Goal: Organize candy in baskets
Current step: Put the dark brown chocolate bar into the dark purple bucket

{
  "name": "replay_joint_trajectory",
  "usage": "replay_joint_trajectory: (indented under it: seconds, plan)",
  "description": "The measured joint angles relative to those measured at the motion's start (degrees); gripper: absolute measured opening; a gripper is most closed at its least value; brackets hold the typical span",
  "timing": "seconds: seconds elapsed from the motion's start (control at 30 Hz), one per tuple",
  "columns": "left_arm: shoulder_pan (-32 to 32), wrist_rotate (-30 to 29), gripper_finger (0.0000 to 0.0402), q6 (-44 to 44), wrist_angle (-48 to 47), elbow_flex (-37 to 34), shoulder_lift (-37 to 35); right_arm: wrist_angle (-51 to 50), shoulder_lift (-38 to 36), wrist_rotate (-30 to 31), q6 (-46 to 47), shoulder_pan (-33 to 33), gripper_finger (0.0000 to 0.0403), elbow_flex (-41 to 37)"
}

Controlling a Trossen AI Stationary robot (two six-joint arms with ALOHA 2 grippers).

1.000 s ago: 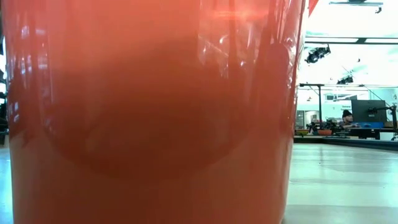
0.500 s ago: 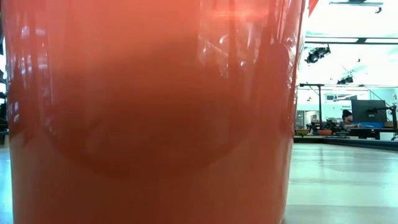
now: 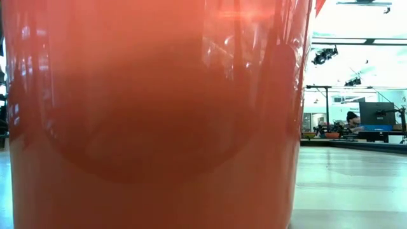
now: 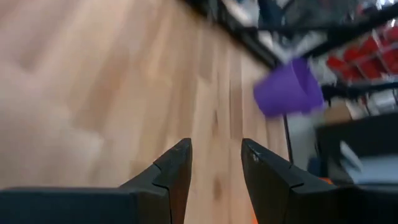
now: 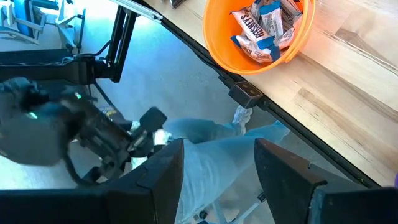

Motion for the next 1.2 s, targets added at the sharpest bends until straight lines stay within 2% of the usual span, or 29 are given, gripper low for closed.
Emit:
replay_joint_trajectory:
  seconds: [0.23,0.47,0.63,0.93,1.2]
  plan:
    - [-7.49,-2.23,0.0127,4.88,-16.56,0.00,-0.04,0.00,0.00,0.00,0.00,0.00,0.0190,0.00]
    - [-18.00,-13.66,0.0127,9.82,-28.55,-0.04,-4.64,0.00,0.00,0.00,0.00,0.02,0.0190,0.01]
    - [-25.99,-22.54,0.0127,5.65,-32.30,-0.04,-8.65,-0.04,0.00,0.00,0.00,0.02,0.0190,0.02]
    - [-37.90,-32.91,0.0126,-4.90,-35.00,-0.04,-10.21,-0.02,0.00,0.00,0.00,0.00,0.0190,0.02]
    - [-45.70,-35.13,0.0126,-16.51,-34.27,-0.04,-10.14,-0.02,0.00,0.00,0.00,0.00,0.0190,0.02]
